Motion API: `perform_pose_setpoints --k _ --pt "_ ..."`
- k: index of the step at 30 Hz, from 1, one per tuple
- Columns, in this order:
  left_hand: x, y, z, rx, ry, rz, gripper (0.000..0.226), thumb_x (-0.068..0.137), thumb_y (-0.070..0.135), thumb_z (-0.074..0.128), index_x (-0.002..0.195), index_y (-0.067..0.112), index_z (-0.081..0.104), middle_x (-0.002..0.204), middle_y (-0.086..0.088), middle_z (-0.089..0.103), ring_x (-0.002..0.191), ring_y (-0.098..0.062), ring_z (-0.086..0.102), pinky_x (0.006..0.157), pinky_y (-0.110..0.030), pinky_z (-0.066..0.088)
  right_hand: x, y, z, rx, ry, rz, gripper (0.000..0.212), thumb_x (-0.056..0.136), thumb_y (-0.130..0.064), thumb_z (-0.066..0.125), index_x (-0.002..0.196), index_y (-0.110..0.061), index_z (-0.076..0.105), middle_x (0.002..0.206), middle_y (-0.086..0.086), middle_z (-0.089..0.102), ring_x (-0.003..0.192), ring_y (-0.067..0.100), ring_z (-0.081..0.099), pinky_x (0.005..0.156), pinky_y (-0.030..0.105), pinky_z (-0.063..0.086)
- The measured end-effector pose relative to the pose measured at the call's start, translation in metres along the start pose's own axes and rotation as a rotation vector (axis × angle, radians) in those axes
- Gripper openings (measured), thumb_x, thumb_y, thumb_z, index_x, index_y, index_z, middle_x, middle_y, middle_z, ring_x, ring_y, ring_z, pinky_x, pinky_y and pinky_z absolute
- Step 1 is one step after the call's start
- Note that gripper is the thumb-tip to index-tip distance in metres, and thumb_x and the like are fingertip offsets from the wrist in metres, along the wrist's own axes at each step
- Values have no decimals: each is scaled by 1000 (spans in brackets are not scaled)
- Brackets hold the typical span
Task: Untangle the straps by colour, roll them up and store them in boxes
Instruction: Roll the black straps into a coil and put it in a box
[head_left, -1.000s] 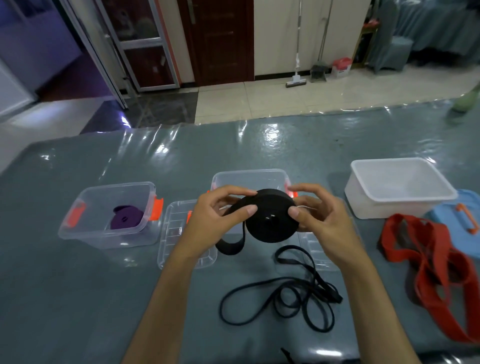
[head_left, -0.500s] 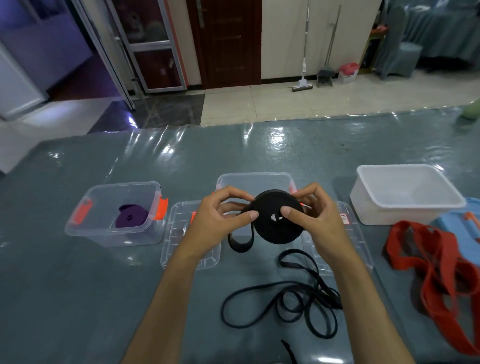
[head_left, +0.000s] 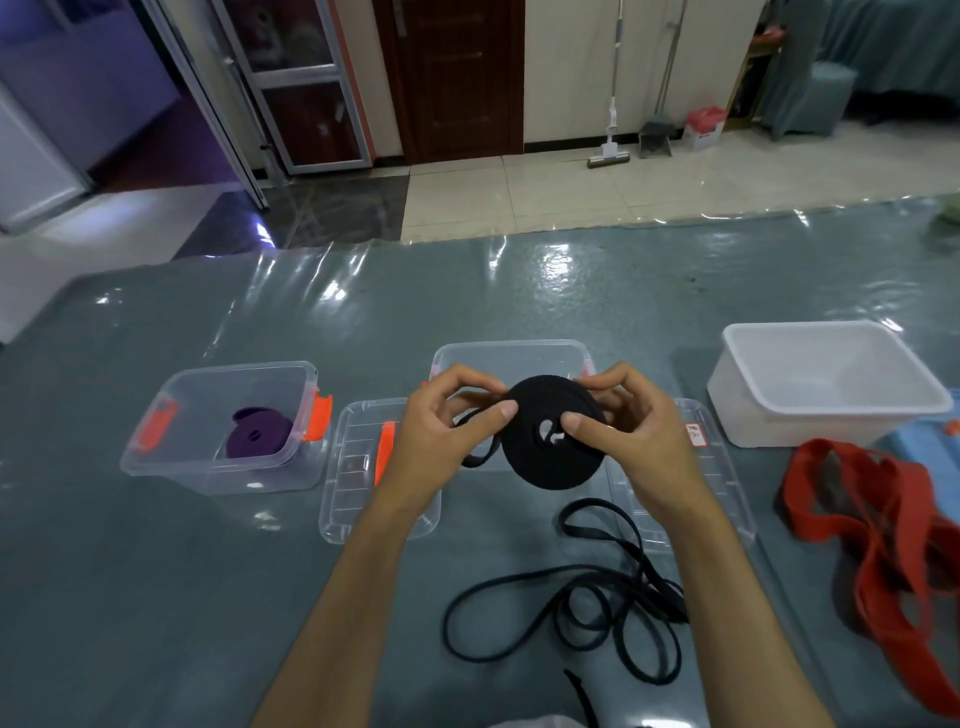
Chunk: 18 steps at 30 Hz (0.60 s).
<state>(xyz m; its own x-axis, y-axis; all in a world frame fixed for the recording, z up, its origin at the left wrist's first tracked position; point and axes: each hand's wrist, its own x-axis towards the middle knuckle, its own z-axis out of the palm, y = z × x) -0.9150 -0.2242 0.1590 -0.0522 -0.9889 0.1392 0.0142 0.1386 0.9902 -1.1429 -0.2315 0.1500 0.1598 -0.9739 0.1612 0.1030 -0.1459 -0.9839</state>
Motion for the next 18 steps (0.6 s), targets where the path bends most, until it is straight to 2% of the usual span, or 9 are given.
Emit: perform_pose_setpoints --k 3,5,7,9,11,14,18 --pt "6 1 -1 -31 7 1 19 83 30 85 98 21 77 103 -1 79 103 -19 77 90 -28 60 6 3 1 14 -49 75 35 78 -29 91 94 -21 61 99 10 80 87 20 77 74 30 61" --pt "9 -1 1 -39 13 24 22 85 24 86 103 16 74 105 -3 80 104 -19 77 89 -26 60 11 3 0 9 -66 116 42 77 -31 92 90 -16 55 90 10 79 81 23 77 67 35 62" --pt "11 -5 3 -44 40 44 28 87 15 86 105 9 66 107 -7 80 107 -24 77 91 -29 61 15 2 0 4 -60 130 41 77 -33 91 90 -18 56 84 13 76 77 27 76 64 40 60" --pt "12 -9 3 -49 68 44 30 87 15 86 100 5 60 109 -8 79 106 -27 77 89 -34 62 19 1 0 5 -45 120 35 77 -35 90 100 -25 65 93 15 78 81 32 77 65 45 60" --pt "11 -13 1 -46 82 40 25 88 23 83 96 9 65 114 -4 77 106 -25 75 85 -36 62 21 2 0 16 -12 104 33 77 -35 89 104 -28 71 102 13 80 88 34 79 71 48 64" --pt "9 -19 -1 7 100 70 14 88 32 78 98 22 76 112 -3 66 107 -22 68 87 -34 59 21 5 1 31 49 99 27 76 -33 89 94 -28 71 107 10 81 91 34 80 73 49 67" --pt "7 -28 2 45 74 60 22 93 20 74 115 20 76 119 -6 66 113 -25 68 97 -42 60 19 11 3 106 117 143 25 75 -30 88 89 -28 68 108 11 81 93 32 79 73 45 67"
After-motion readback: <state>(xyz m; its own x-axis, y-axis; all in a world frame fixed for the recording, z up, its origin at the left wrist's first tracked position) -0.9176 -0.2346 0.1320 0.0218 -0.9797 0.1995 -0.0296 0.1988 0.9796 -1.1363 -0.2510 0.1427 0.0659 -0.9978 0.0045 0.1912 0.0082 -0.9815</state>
